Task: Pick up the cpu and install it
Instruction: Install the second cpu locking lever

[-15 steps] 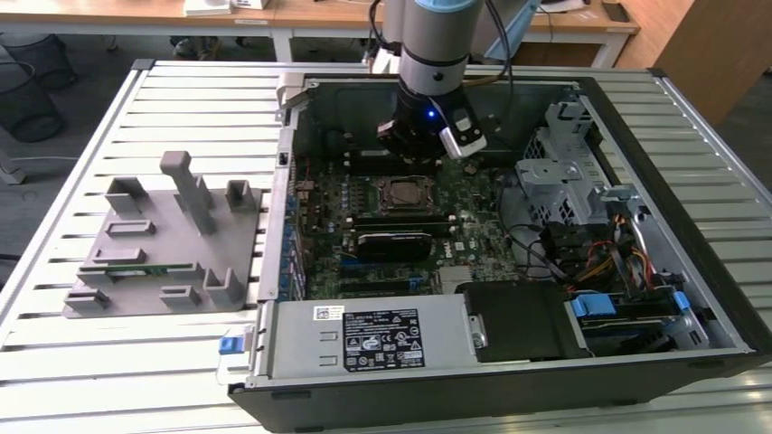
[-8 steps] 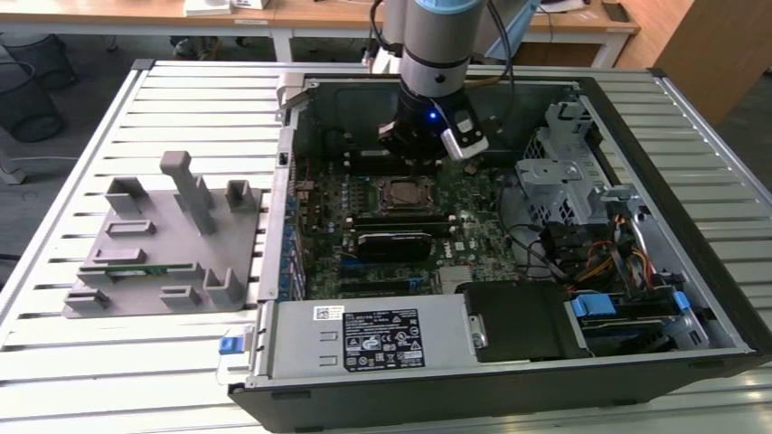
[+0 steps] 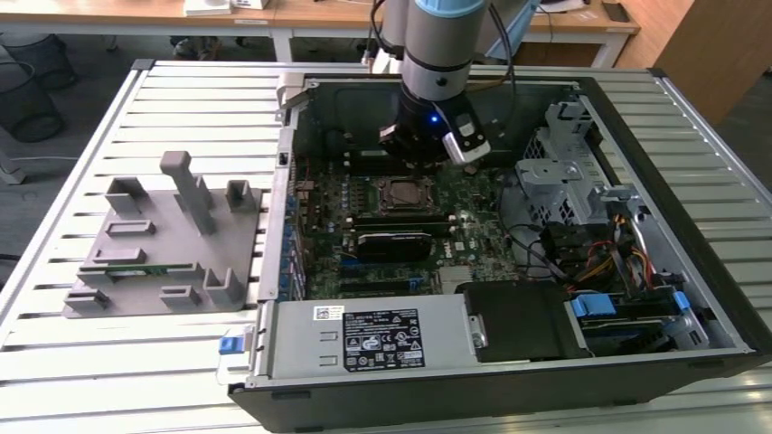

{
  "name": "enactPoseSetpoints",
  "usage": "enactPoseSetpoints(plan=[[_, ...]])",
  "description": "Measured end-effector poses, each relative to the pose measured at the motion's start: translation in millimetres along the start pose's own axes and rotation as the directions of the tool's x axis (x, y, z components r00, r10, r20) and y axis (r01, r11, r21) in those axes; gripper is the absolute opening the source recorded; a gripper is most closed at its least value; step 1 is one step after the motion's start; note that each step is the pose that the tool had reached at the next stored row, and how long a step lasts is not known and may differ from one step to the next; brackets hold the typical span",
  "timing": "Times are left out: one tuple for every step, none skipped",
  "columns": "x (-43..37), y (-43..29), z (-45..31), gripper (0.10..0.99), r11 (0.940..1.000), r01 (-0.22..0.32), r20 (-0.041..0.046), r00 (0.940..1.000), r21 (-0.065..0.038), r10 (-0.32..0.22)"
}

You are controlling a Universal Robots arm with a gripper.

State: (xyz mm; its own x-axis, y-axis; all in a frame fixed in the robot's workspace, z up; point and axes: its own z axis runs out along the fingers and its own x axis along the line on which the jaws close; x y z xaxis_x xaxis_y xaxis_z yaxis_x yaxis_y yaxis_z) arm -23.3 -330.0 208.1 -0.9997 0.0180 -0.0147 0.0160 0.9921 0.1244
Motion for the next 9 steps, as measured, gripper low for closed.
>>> enactPoseSetpoints(plan=[[0.0,-0.8,-0.1,0.114,1.0,0.0,0.0001,1.0,0.0,0.0],[0.0,-1.3,-0.2,0.114,1.0,0.0,0.0,1.0,0.0,0.0],[0.0,-1.6,-0.3,0.114,1.0,0.0,0.0,1.0,0.0,0.0],[0.0,-1.6,-1.4,0.114,1.0,0.0,0.0,1.0,0.0,0.0],[-0.1,-1.4,-3.4,0.114,1.0,0.0,0.0001,1.0,-0.001,0.0],[-0.2,-1.1,-6.4,0.114,1.0,0.0,0.0,1.0,-0.002,0.0],[-0.2,-0.7,-10.1,0.114,1.0,0.0,0.0,1.0,-0.003,0.0],[-0.3,-0.1,-14.4,0.114,1.0,0.0,0.0001,1.0,-0.003,0.0],[-0.3,0.4,-18.9,0.114,1.0,0.0,0.0,1.0,-0.004,0.0]])
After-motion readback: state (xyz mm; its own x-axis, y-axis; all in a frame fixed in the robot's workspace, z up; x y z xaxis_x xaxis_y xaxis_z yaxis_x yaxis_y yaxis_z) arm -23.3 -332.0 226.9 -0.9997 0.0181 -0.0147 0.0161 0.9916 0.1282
